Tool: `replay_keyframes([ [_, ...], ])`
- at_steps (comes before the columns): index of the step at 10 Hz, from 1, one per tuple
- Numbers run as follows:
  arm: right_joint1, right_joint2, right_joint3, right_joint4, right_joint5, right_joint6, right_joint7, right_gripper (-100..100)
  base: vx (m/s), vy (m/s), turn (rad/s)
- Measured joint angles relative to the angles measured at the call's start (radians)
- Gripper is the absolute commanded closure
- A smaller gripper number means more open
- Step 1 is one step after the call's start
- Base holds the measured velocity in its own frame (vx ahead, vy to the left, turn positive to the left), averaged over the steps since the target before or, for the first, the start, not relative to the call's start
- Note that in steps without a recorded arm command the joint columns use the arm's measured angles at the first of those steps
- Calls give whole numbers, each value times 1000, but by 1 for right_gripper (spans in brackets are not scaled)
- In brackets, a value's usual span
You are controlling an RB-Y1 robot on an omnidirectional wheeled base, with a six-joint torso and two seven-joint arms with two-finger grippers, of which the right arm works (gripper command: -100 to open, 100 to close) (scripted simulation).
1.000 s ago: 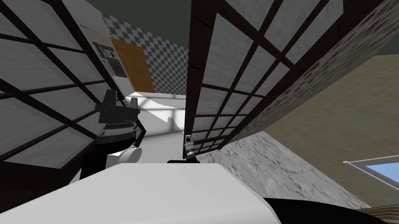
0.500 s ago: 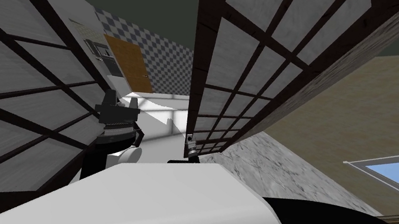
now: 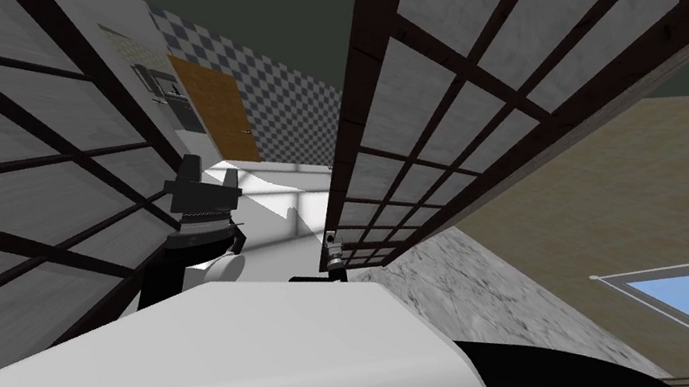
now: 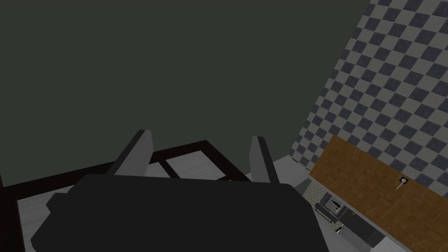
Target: Push the door open
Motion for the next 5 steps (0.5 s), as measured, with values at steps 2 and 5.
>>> replay_keyframes([
  [2, 9, -3, -24, -26, -11, 14, 24, 100, 127, 89, -64],
  [5, 6, -4, -54, -21, -21, 3, 22, 100, 108, 88, -36],
])
